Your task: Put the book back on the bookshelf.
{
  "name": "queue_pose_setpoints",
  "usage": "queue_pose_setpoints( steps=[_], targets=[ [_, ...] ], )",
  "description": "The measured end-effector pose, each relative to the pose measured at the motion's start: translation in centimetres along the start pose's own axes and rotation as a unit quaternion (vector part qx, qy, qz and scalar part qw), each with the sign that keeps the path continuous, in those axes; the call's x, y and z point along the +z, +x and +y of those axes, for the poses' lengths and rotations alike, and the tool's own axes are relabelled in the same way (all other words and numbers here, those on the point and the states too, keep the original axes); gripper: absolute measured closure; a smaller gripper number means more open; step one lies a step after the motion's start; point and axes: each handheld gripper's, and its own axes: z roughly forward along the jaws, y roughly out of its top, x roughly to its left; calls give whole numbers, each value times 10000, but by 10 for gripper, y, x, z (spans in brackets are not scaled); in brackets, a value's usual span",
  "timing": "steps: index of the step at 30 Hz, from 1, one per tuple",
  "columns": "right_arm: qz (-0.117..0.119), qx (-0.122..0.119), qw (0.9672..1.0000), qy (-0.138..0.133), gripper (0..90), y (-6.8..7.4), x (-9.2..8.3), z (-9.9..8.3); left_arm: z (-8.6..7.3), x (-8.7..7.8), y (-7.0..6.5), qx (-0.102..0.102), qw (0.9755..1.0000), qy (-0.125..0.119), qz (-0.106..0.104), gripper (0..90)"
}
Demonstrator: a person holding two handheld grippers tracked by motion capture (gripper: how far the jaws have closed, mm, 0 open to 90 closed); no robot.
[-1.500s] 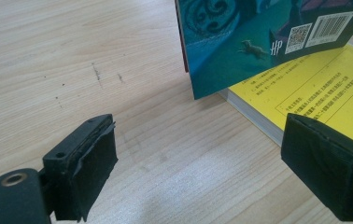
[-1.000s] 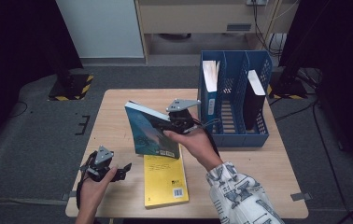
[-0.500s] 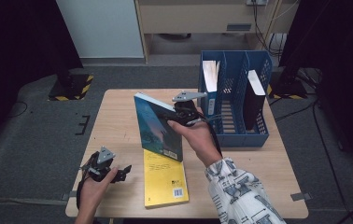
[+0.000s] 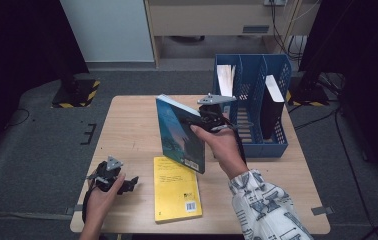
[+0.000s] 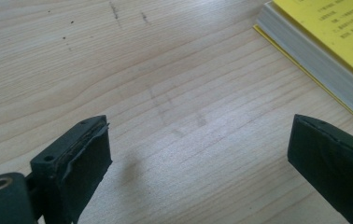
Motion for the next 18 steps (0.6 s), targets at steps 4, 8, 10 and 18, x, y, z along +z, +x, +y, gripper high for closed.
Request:
queue_pose_setpoints(
  steps=[4,8,10,18],
  targets=[
    [-81,-84,9999,28,735,0,-8,-2,-1,2,1,-55,10000,41,21,51],
    [-93,-28,9999,36,735,0,-14,-4,-2,4,2,-108,9999,73,38,51],
    [-74,58,10000,32,735,-1,-21,-7,-2,4,2,-122,9999,98,36,51],
    [-66,120,9999,-5,735,-2,-35,-13,-4,9,3,-198,9996,183,69,50]
  ],
)
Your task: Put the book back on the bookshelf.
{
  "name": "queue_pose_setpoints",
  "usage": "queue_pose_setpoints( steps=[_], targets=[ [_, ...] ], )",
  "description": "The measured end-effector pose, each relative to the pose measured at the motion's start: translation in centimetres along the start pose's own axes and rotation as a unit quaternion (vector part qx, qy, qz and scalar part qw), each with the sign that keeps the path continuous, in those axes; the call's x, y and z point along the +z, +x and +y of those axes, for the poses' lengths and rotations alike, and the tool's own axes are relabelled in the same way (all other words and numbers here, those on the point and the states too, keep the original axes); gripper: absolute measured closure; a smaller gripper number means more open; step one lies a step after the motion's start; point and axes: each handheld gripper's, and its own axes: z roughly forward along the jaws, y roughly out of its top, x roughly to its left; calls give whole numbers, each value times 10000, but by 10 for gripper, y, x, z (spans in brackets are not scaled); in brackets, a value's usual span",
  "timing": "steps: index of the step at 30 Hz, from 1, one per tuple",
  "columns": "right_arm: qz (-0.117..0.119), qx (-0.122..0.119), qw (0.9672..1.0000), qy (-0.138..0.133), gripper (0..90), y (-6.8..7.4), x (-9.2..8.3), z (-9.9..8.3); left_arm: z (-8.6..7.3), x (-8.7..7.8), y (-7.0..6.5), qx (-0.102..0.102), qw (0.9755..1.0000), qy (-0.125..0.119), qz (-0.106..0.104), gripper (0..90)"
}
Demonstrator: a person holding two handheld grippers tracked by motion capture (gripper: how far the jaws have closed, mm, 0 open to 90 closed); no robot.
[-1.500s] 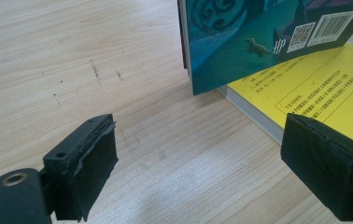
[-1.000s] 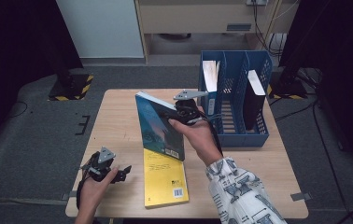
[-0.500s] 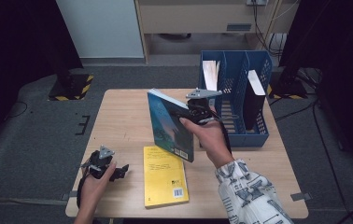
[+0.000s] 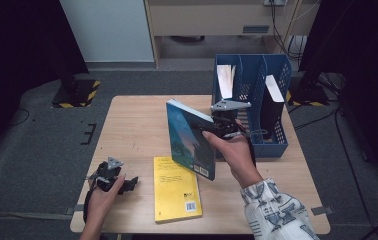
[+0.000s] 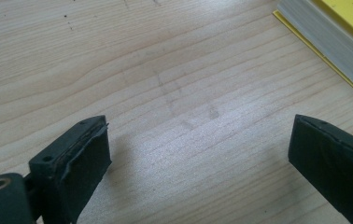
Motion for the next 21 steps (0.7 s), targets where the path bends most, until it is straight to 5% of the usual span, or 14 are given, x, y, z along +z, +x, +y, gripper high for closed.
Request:
queue_pose_setpoints(
  steps=[13,21],
  targets=[
    [-59,131,9999,-28,735,-6,-17,-12,-1,3,1,-66,10000,47,3,50],
    [-174,152,9997,-99,734,-9,-43,-17,-3,7,0,-10,10000,-62,33,17]
  ],
)
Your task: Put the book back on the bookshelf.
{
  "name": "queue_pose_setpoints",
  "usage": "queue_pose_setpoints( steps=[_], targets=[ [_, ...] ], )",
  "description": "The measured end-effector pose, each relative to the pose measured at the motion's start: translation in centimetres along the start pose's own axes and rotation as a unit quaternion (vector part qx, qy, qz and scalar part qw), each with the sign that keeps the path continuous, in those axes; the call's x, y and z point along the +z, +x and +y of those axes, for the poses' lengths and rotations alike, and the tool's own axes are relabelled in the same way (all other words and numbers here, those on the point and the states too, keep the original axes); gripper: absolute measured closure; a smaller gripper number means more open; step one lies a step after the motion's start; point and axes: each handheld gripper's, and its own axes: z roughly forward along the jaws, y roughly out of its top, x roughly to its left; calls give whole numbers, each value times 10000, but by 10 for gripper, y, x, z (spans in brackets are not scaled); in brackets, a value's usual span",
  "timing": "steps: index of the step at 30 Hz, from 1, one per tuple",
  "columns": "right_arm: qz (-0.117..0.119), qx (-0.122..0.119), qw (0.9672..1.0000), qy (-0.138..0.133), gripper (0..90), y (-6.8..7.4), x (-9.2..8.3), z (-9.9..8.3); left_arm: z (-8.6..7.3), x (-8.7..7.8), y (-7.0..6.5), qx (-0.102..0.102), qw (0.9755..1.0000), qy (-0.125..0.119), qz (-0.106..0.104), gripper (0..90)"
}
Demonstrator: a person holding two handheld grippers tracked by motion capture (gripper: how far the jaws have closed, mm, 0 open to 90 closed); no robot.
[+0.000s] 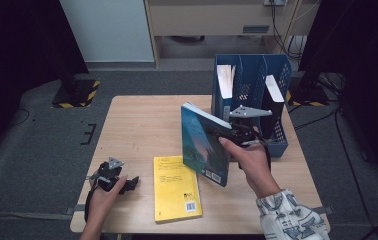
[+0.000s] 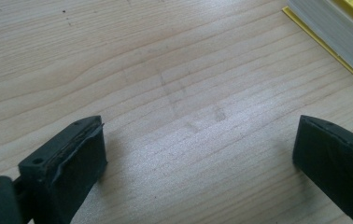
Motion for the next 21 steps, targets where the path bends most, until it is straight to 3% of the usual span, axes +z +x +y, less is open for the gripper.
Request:
queue_pose_setpoints(
  steps=[8,21],
  targets=[
    [-152,-10,9999,-37,734,1,-17,-8,-5,2,0,-36,9997,-230,6,0],
    [-213,298,9992,-129,734,-15,-46,-24,-5,2,0,-37,9997,-234,17,0]
  ],
)
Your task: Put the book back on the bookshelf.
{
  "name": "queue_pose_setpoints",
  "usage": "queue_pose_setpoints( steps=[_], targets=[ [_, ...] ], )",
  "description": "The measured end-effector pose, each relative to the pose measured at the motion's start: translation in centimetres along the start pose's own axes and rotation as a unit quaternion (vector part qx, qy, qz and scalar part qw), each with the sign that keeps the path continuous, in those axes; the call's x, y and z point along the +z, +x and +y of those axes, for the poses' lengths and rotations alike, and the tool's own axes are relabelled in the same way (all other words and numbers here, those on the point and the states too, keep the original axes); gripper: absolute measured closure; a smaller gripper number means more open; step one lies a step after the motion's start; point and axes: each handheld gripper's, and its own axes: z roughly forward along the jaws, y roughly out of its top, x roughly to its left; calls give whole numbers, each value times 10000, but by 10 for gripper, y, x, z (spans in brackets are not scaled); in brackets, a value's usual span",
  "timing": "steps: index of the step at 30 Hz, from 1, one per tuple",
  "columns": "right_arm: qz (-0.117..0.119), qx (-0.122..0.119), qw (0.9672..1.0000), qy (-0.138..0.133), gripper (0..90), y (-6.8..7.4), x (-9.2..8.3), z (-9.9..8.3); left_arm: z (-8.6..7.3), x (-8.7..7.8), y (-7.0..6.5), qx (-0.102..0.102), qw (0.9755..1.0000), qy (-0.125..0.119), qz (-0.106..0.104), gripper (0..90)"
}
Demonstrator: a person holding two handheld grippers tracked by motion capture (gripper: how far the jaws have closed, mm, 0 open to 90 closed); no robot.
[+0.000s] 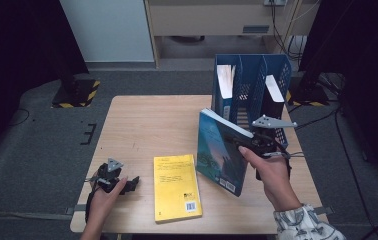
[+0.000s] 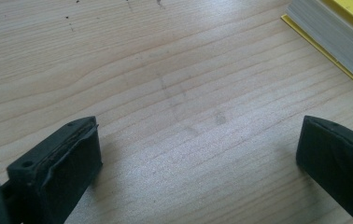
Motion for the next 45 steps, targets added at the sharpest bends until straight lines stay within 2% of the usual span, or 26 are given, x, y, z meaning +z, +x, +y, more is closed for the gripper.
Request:
queue_pose_setpoints(
  steps=[8,15,20,26,28,29,30,35,45],
  targets=[
    [-152,93,9998,-33,733,-14,-20,-12,0,0,0,-11,10000,-3,7,0],
    [-264,122,9996,-64,733,-20,-36,-15,0,0,-1,-17,10000,-4,13,0],
    [-297,175,9994,-85,732,-19,-41,-13,0,0,-1,-22,10000,-5,16,0],
    [-292,147,9993,-187,733,-9,-48,4,0,0,-1,-31,10000,-8,23,0],
    [-297,230,9991,-181,734,-9,-51,13,0,0,-2,-34,10000,-9,24,0],
    [-276,263,9990,-215,735,-10,-53,21,0,0,-2,-35,10000,-8,24,0],
    [-276,263,9990,-215,735,-10,-53,21,0,0,-2,-35,10000,-8,24,0],
    [-292,375,9984,-316,733,-18,-60,43,0,0,-2,-34,10000,-6,26,0],
    [-487,554,9964,-409,732,-33,-68,60,1,0,-2,-11,10000,21,42,0]
  ],
)
